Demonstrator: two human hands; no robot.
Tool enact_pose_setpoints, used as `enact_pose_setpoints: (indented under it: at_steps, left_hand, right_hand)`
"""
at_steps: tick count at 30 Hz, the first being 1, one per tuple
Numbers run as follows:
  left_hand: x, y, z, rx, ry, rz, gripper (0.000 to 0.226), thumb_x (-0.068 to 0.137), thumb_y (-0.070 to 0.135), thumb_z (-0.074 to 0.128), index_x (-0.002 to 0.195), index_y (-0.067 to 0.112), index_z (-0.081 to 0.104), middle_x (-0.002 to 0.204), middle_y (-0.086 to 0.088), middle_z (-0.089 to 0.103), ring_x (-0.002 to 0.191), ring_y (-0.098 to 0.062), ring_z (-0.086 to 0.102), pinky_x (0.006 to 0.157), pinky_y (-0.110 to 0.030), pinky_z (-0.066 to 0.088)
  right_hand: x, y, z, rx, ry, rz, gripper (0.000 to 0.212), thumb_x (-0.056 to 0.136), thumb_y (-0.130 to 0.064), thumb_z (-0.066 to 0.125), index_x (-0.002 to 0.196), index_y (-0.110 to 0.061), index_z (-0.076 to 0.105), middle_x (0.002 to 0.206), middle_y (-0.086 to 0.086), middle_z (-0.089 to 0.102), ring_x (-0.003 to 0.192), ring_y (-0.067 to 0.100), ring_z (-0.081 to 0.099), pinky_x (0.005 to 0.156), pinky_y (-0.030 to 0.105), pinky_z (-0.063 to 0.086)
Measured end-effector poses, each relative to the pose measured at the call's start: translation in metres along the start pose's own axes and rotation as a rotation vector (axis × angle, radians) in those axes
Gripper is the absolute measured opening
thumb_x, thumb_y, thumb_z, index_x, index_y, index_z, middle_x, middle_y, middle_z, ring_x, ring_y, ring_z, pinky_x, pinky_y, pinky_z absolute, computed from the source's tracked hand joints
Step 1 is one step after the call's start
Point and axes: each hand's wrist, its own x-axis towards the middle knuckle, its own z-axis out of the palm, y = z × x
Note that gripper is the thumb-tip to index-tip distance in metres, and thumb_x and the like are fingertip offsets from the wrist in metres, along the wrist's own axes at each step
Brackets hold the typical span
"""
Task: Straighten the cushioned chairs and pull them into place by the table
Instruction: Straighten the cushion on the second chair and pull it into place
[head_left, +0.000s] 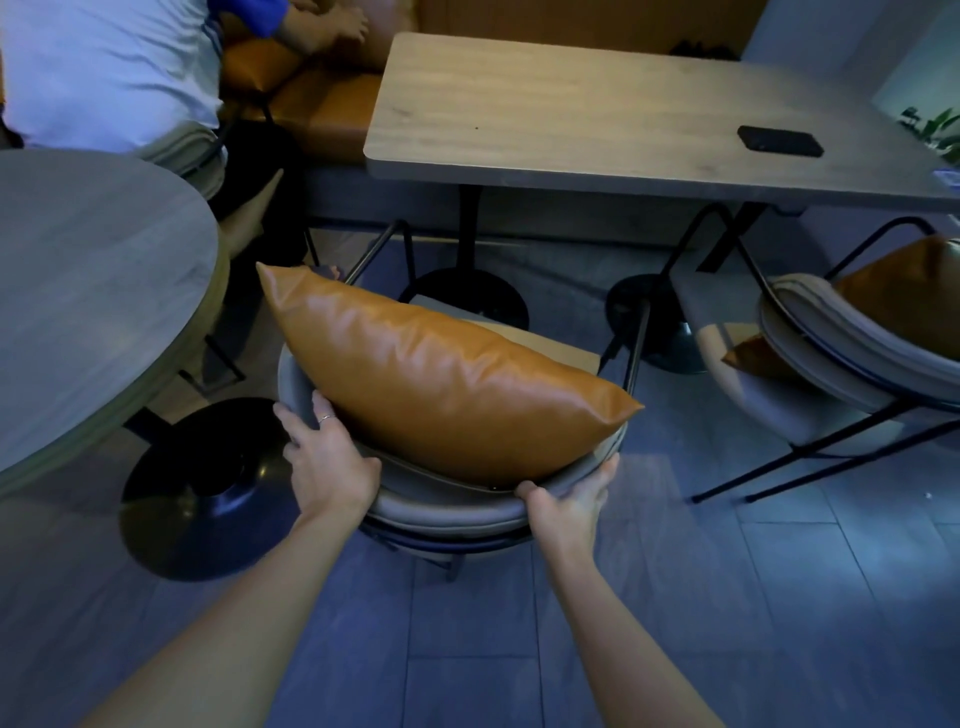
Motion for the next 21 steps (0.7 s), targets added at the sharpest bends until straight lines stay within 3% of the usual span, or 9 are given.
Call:
enact_pose_setpoints:
  at_steps: [7, 14, 21]
  left_hand:
    - [-0.024, 0.007, 0.009, -0.019, 0.010, -0.020, 0.102, 0.079, 0.010, 0.076, 0.159, 0.012, 0.013, 0.164, -0.028, -0.005, 0.127, -0.054, 0.041, 0.095, -0.051, 0.047]
    - [-0.053, 0.009, 0.018, -0.050, 0.038, -0.073, 0.098, 0.074, 0.010, 0.072, 0.156, 0.014, 0.018, 0.162, -0.026, 0.001, 0.130, -0.051, 0.038, 0.089, -0.051, 0.048]
    - [-0.051, -0.008, 0.008, -0.064, -0.002, 0.011, 0.084, 0.075, 0.008, 0.066, 0.150, 0.009, 0.030, 0.164, -0.021, -0.001, 0.138, -0.051, 0.030, 0.097, -0.051, 0.045]
  right_hand:
    - [0.014, 0.003, -0.024, -0.015, -0.060, -0.036, 0.121, 0.086, -0.003, 0.076, 0.165, -0.022, -0.013, 0.173, 0.018, 0.002, 0.158, 0.036, 0.012, 0.118, 0.047, 0.027]
    - [0.037, 0.005, -0.048, -0.096, -0.107, -0.052, 0.122, 0.082, -0.005, 0.078, 0.166, -0.022, -0.008, 0.169, 0.019, 0.016, 0.151, 0.042, 0.028, 0.119, 0.053, 0.033]
    - [0.050, 0.007, -0.061, -0.109, -0.152, -0.070, 0.130, 0.069, -0.016, 0.079, 0.164, -0.029, -0.008, 0.167, 0.014, 0.028, 0.146, 0.041, 0.038, 0.117, 0.058, 0.037]
